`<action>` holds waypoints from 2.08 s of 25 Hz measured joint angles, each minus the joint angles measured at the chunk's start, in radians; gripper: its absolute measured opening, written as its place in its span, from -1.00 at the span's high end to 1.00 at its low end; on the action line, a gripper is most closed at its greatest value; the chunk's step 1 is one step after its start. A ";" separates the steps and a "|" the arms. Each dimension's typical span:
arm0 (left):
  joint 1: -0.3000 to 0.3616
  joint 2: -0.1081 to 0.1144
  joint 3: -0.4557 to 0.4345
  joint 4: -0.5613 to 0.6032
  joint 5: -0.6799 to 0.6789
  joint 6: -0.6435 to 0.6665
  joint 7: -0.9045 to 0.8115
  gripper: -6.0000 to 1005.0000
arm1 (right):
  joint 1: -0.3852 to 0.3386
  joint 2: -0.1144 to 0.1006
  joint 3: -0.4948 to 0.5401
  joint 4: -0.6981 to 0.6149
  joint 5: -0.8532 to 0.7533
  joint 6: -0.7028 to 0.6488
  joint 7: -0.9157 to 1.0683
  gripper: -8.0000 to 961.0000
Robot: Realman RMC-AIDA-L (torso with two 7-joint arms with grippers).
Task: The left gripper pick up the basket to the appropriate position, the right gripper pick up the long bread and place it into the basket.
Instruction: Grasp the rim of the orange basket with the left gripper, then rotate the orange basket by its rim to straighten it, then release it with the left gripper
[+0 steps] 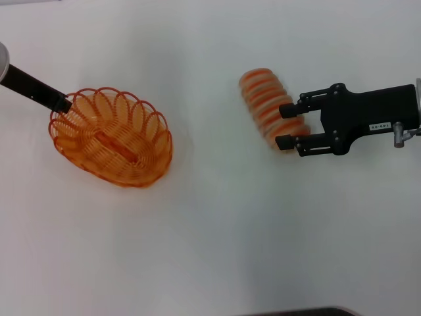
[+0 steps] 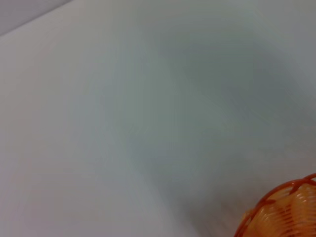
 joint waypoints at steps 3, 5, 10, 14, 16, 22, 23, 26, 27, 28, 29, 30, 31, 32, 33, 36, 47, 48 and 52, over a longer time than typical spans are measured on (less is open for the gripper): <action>0.001 0.002 -0.008 0.003 -0.015 0.004 0.006 0.85 | -0.001 0.000 0.002 0.000 0.000 0.003 0.000 -0.34; 0.001 0.004 -0.019 0.003 -0.022 0.007 0.010 0.86 | -0.001 0.000 0.002 0.000 0.000 0.007 0.000 -0.34; 0.004 0.012 -0.061 0.008 -0.082 0.037 0.036 0.87 | -0.003 0.000 0.000 0.000 0.002 0.005 0.000 -0.34; 0.007 0.022 -0.152 0.030 -0.136 0.091 0.073 0.88 | -0.008 0.000 0.002 -0.003 0.006 -0.004 -0.002 -0.34; 0.008 0.033 -0.196 0.040 -0.163 0.127 0.084 0.88 | -0.009 -0.001 0.005 -0.004 0.007 -0.013 -0.005 -0.34; 0.005 0.063 -0.311 0.051 -0.218 0.190 0.063 0.89 | -0.009 -0.002 0.010 -0.008 0.008 -0.021 -0.013 -0.34; 0.006 0.065 -0.327 0.052 -0.220 0.190 0.052 0.89 | -0.009 -0.002 0.010 -0.008 0.008 -0.021 -0.014 -0.34; 0.009 0.066 -0.371 0.049 -0.222 0.180 0.007 0.89 | -0.009 -0.002 0.011 -0.008 0.008 -0.022 -0.020 -0.34; 0.012 0.065 -0.385 0.047 -0.223 0.176 -0.008 0.89 | -0.009 -0.002 0.011 -0.008 0.008 -0.023 -0.022 -0.34; 0.016 0.062 -0.392 0.047 -0.223 0.175 -0.017 0.89 | -0.009 -0.002 0.012 -0.008 0.009 -0.024 -0.024 -0.34; 0.024 0.056 -0.397 0.052 -0.225 0.166 -0.032 0.89 | -0.009 -0.002 0.012 -0.008 0.009 -0.024 -0.025 -0.34; 0.033 0.050 -0.401 0.059 -0.226 0.156 -0.048 0.88 | -0.009 -0.002 0.012 -0.008 0.010 -0.024 -0.027 -0.34; 0.043 0.043 -0.403 0.066 -0.227 0.143 -0.065 0.88 | -0.009 -0.002 0.013 -0.008 0.011 -0.024 -0.031 -0.34; 0.053 0.037 -0.403 0.070 -0.232 0.130 -0.081 0.88 | -0.009 -0.002 0.013 -0.007 0.013 -0.024 -0.034 -0.34; 0.066 0.031 -0.405 0.073 -0.237 0.118 -0.096 0.88 | -0.010 -0.002 0.013 -0.007 0.014 -0.024 -0.037 -0.34; 0.103 0.014 -0.412 0.075 -0.265 0.080 -0.123 0.88 | -0.011 -0.002 0.014 -0.002 0.021 -0.024 -0.048 -0.34; 0.220 -0.053 -0.413 0.081 -0.356 -0.017 -0.134 0.87 | 0.000 -0.007 0.013 -0.008 0.025 -0.015 -0.055 -0.34; 0.224 -0.056 -0.413 0.080 -0.356 -0.021 -0.134 0.87 | 0.002 -0.008 0.013 -0.008 0.025 -0.015 -0.055 -0.34; 0.240 -0.073 -0.407 0.077 -0.357 -0.042 -0.131 0.87 | 0.005 -0.009 0.013 -0.009 0.025 -0.012 -0.055 -0.34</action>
